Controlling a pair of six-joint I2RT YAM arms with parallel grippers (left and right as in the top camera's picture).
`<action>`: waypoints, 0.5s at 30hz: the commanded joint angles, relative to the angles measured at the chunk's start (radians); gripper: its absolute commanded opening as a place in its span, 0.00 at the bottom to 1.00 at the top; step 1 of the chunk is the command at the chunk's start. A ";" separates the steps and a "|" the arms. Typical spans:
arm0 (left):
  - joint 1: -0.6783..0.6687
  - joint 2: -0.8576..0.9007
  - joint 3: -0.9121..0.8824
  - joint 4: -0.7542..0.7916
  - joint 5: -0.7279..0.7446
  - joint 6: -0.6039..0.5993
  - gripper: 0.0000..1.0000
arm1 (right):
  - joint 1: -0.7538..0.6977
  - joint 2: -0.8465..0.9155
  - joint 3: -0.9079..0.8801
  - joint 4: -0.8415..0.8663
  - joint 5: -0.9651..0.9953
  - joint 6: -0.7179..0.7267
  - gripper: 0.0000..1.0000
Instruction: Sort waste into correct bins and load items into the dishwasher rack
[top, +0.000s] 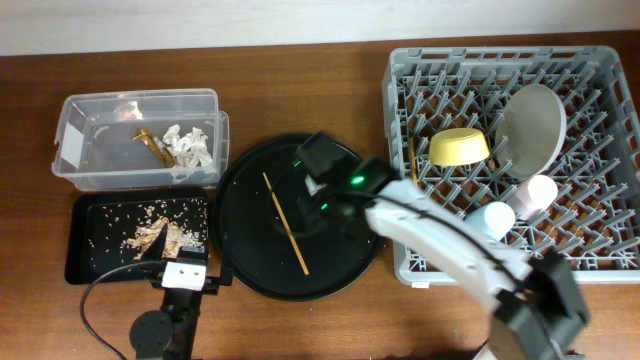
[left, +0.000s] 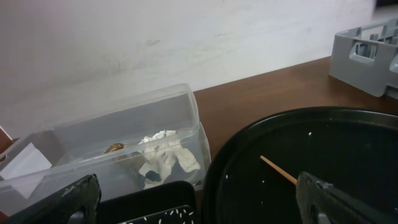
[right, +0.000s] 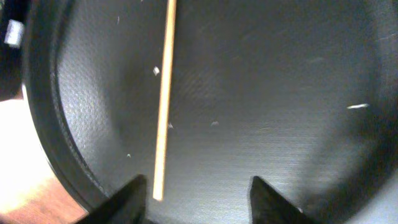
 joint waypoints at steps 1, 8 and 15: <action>0.006 -0.005 -0.008 0.002 -0.001 0.012 0.99 | 0.083 0.163 -0.001 0.037 -0.004 0.073 0.49; 0.006 -0.005 -0.008 0.002 -0.001 0.012 0.99 | 0.150 0.273 0.000 0.040 0.072 0.152 0.07; 0.006 -0.005 -0.008 0.002 -0.001 0.012 0.99 | -0.246 -0.184 0.000 -0.058 0.204 0.081 0.04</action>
